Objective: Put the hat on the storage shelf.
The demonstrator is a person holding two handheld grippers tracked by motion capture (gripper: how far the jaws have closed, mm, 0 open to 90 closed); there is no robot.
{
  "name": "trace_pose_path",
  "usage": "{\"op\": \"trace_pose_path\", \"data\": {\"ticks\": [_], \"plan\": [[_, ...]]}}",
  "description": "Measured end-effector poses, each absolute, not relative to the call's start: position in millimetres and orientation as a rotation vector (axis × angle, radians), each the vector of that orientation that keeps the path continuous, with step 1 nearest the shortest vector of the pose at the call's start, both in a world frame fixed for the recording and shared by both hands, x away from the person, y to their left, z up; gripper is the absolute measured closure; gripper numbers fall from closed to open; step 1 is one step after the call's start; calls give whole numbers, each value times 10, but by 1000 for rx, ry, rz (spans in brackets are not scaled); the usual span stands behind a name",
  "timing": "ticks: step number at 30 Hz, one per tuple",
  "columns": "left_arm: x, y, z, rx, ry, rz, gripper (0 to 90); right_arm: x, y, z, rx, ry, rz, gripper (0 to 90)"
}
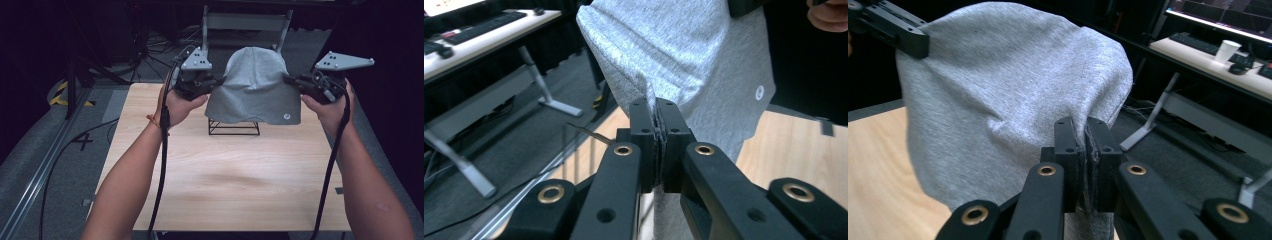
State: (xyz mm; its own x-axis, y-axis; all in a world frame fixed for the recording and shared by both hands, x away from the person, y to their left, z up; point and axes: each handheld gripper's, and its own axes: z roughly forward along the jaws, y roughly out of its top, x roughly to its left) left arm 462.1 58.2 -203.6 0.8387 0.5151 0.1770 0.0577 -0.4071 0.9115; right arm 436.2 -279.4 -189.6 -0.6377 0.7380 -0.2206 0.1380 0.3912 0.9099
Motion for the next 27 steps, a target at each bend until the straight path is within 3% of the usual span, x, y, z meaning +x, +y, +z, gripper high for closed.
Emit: {"op": "trace_pose_path", "data": {"ticks": [16, 27], "plan": [[5182, 522, -1766, 1923, 532, 603, 879, 4956, -2618, -1676, 750, 1985, 1180, 856], [5439, 472, -1956, 1937, 591, 585, 879, 5274, -2576, -1858, 808, 1997, 1187, 856]]}}
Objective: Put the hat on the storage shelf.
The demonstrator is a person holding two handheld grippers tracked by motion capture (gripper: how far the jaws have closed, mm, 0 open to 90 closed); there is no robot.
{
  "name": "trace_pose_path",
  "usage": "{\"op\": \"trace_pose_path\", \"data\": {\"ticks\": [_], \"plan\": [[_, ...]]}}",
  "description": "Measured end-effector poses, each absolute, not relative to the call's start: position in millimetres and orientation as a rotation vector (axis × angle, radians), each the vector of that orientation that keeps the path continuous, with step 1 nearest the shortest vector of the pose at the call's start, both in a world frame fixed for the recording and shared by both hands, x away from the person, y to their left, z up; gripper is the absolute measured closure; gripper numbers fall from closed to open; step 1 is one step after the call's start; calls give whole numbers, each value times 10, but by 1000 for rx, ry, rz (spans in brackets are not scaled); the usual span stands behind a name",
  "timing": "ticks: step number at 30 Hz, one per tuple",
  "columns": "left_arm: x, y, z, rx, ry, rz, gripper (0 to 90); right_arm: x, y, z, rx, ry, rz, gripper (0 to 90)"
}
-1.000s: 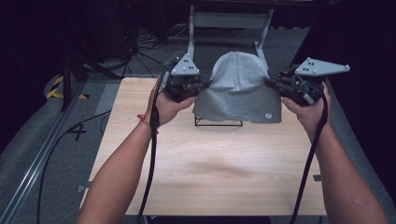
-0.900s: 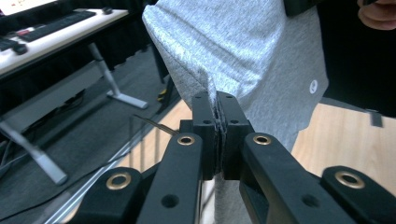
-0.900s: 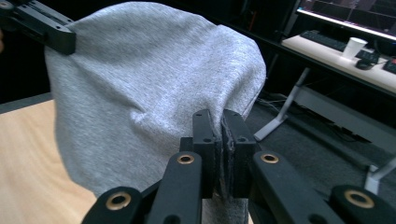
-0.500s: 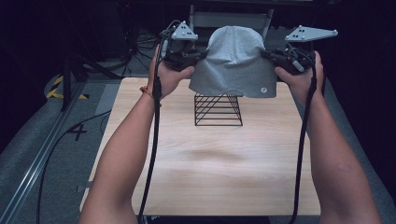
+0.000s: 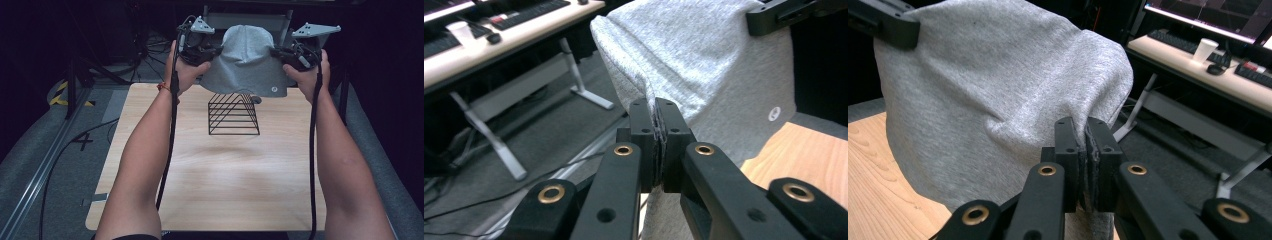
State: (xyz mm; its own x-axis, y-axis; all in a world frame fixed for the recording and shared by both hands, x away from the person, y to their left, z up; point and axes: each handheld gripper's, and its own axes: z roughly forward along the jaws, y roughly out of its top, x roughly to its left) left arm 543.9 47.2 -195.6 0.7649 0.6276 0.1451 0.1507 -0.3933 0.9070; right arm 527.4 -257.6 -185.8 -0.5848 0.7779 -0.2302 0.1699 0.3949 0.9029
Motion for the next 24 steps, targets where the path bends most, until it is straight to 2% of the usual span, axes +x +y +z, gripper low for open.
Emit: {"op": "trace_pose_path", "data": {"ticks": [9, 18, 24], "plan": [[5548, 501, -2188, 1946, 620, 553, 879, 5377, -2582, -1991, 825, 2015, 1193, 856], [5616, 513, -2079, 1913, 632, 638, 879, 5444, -2558, -1969, 830, 1972, 1199, 856], [5693, 516, -2178, 1915, 655, 600, 879, 5516, -2562, -1997, 857, 1968, 1202, 855]]}}
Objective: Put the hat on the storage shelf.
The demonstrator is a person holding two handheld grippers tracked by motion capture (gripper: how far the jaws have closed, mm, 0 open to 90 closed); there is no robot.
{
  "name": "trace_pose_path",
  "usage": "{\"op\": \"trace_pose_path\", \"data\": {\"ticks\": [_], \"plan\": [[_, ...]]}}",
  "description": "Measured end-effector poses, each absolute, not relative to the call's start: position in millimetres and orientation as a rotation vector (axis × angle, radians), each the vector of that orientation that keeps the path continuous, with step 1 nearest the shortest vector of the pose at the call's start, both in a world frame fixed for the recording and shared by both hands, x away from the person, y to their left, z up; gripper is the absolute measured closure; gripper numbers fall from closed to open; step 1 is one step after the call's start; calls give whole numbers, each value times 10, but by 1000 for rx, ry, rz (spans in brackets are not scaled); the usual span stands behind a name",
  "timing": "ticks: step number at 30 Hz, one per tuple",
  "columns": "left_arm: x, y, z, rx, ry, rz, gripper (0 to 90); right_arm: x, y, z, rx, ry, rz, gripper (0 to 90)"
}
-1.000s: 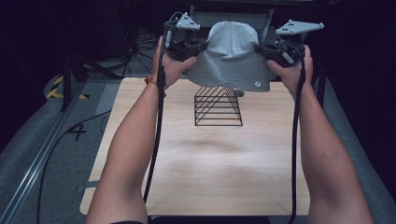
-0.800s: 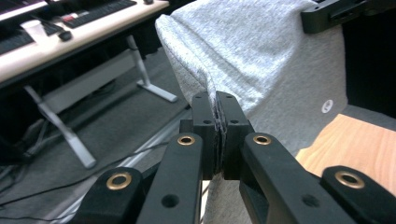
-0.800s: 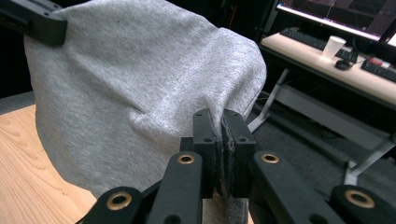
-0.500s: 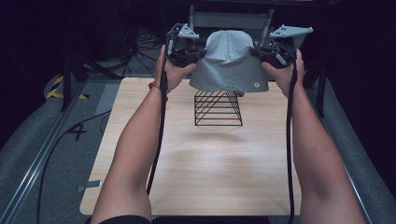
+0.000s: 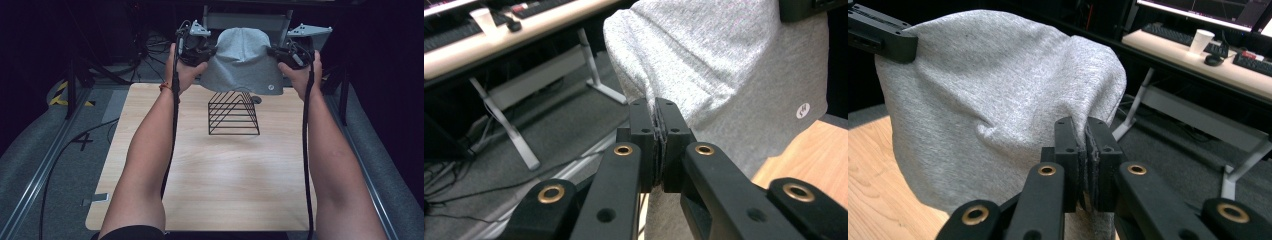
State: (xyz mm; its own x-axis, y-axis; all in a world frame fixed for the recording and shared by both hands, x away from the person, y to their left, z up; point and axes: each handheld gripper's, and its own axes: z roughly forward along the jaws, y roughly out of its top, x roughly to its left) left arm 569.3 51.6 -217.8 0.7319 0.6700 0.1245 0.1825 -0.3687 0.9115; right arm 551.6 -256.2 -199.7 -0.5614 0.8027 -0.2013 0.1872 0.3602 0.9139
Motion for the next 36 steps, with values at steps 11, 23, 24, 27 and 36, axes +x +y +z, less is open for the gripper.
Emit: {"op": "trace_pose_path", "data": {"ticks": [11, 23, 24, 27, 36], "plan": [[5574, 534, -2377, 1923, 604, 524, 878, 5435, -2621, -2182, 843, 2012, 1220, 855], [5288, 703, -2182, 1873, 541, 512, 878, 5194, -2680, -2057, 807, 1991, 1274, 855], [5274, 706, -2185, 1873, 536, 508, 878, 5180, -2677, -2053, 803, 1991, 1271, 856], [5244, 719, -2228, 1872, 529, 499, 878, 5151, -2677, -2060, 794, 1989, 1272, 855], [5279, 719, -2484, 1897, 564, 478, 877, 5143, -2646, -2229, 793, 2031, 1248, 855]]}}
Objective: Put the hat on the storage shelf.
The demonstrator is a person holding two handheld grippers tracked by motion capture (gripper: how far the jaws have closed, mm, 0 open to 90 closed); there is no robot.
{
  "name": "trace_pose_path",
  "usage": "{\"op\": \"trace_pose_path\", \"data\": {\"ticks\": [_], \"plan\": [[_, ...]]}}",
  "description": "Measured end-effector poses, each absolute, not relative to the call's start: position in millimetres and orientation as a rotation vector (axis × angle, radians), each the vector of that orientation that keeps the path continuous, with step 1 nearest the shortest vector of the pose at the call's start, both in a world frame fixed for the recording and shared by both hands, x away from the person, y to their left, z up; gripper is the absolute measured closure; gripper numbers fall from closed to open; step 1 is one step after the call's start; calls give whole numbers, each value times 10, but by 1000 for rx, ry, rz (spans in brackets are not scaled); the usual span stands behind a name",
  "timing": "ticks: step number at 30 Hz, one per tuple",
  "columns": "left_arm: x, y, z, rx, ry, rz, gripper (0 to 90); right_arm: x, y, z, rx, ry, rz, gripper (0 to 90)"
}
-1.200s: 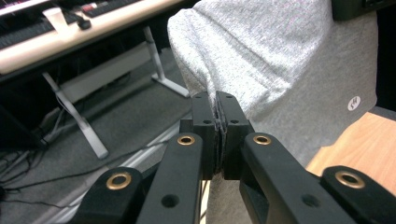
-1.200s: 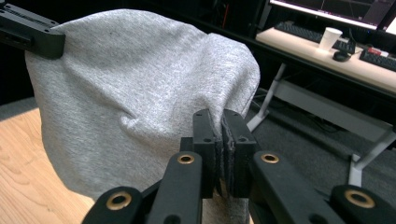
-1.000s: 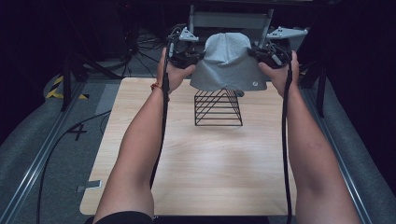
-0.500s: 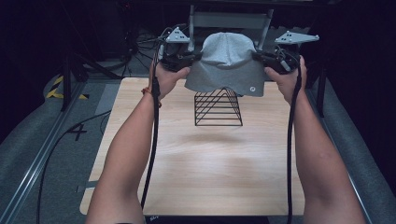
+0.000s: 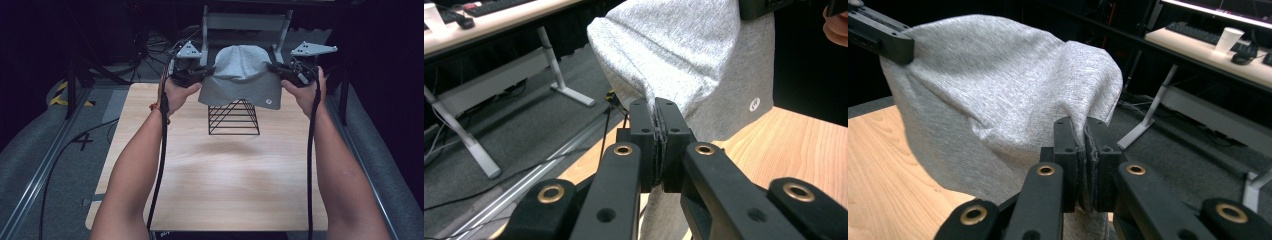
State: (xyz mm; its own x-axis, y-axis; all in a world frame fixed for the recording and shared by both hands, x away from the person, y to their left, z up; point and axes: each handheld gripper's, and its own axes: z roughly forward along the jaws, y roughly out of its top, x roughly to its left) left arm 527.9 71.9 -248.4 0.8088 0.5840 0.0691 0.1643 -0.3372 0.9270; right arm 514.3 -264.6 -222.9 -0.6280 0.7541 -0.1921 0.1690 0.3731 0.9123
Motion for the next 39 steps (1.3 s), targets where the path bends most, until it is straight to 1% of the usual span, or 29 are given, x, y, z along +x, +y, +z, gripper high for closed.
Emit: {"op": "trace_pose_path", "data": {"ticks": [8, 14, 19, 39], "plan": [[5366, 631, -2810, 1958, 590, 455, 877, 5195, -2638, -2475, 803, 2073, 1226, 853], [5402, 593, -3042, 1970, 601, 428, 876, 5220, -2646, -2701, 819, 2109, 1230, 853], [5379, 608, -3158, 1956, 605, 406, 876, 5232, -2678, -2873, 847, 2130, 1236, 853], [5261, 621, -3671, 2013, 590, 367, 875, 5209, -2716, -3542, 923, 2248, 1163, 854]]}}
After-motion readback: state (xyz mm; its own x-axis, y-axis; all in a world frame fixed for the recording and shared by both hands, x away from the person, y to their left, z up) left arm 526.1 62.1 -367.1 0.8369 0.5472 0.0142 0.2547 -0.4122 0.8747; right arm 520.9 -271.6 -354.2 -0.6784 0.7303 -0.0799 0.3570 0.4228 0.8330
